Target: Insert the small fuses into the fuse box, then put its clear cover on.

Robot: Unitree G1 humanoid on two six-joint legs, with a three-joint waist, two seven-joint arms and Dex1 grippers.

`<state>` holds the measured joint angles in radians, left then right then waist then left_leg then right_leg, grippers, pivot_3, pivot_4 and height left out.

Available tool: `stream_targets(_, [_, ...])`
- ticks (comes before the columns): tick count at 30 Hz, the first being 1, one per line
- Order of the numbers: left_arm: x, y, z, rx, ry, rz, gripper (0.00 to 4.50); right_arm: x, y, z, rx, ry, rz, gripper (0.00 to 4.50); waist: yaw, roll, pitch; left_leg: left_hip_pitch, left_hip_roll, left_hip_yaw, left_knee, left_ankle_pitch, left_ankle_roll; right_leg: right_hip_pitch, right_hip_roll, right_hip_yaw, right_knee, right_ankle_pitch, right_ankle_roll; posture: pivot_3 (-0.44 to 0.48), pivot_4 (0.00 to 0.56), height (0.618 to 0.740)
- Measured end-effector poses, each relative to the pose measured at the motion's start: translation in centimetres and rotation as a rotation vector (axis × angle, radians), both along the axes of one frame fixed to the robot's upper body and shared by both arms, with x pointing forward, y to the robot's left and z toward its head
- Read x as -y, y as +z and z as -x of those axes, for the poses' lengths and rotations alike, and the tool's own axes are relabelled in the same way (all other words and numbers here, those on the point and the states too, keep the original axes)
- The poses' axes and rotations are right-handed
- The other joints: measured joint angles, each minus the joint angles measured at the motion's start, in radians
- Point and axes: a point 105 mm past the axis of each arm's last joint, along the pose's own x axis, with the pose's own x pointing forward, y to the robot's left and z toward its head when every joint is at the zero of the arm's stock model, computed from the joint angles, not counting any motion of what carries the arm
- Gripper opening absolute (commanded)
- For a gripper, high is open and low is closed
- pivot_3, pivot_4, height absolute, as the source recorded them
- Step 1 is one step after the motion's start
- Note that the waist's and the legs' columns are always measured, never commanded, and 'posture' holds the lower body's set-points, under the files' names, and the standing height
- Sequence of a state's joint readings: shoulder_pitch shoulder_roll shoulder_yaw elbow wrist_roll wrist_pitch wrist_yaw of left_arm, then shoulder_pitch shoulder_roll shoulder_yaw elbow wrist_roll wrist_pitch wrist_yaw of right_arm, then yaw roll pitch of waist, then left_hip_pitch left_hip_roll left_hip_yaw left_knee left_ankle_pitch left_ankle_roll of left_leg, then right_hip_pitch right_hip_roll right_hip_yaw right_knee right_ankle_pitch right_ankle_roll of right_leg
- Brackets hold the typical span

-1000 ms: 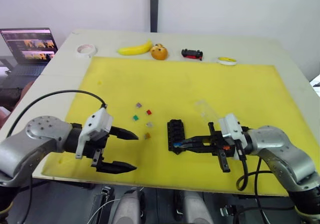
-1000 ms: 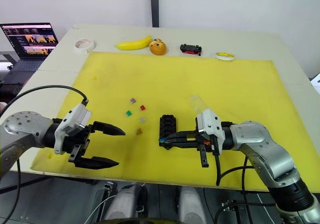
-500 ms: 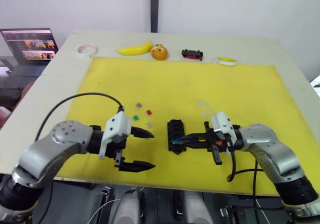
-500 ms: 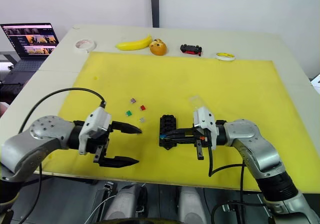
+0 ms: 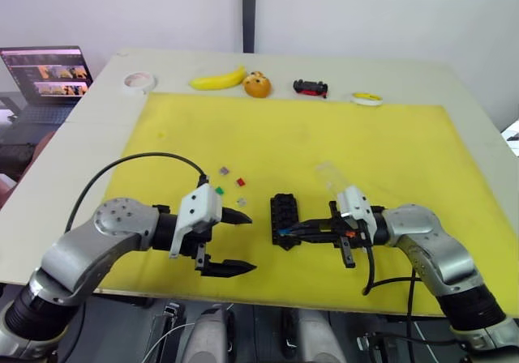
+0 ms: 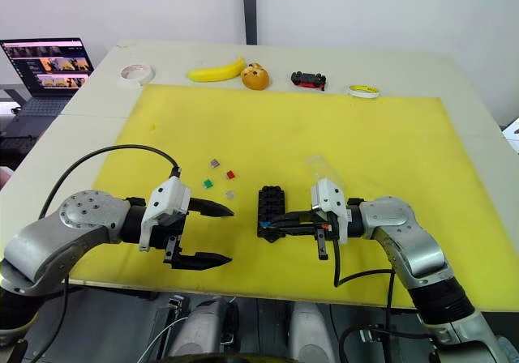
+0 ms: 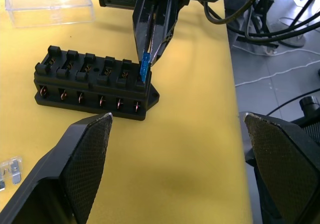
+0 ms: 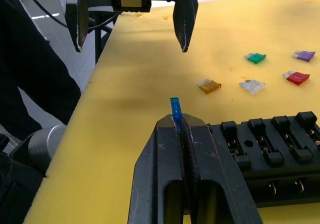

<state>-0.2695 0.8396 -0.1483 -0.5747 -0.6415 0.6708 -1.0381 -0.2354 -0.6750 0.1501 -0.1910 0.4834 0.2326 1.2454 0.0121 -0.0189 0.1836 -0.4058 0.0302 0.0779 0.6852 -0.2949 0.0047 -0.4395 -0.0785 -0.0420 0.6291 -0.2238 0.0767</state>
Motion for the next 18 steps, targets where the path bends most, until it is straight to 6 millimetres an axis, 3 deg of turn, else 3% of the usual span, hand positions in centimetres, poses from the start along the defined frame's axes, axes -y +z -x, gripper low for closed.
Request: stream_targets(18, [0.13,-0.14,0.46,-0.005,-0.011,0.001,4.42,0.31,-0.21,-0.15,-0.003,0.003,0.004,0.00,0.000,0.000,0.000,0.003,0.000,0.000,0.000,0.000,0.000,0.003,0.000,0.000,0.000,0.000,0.000,0.000,0.150,0.737])
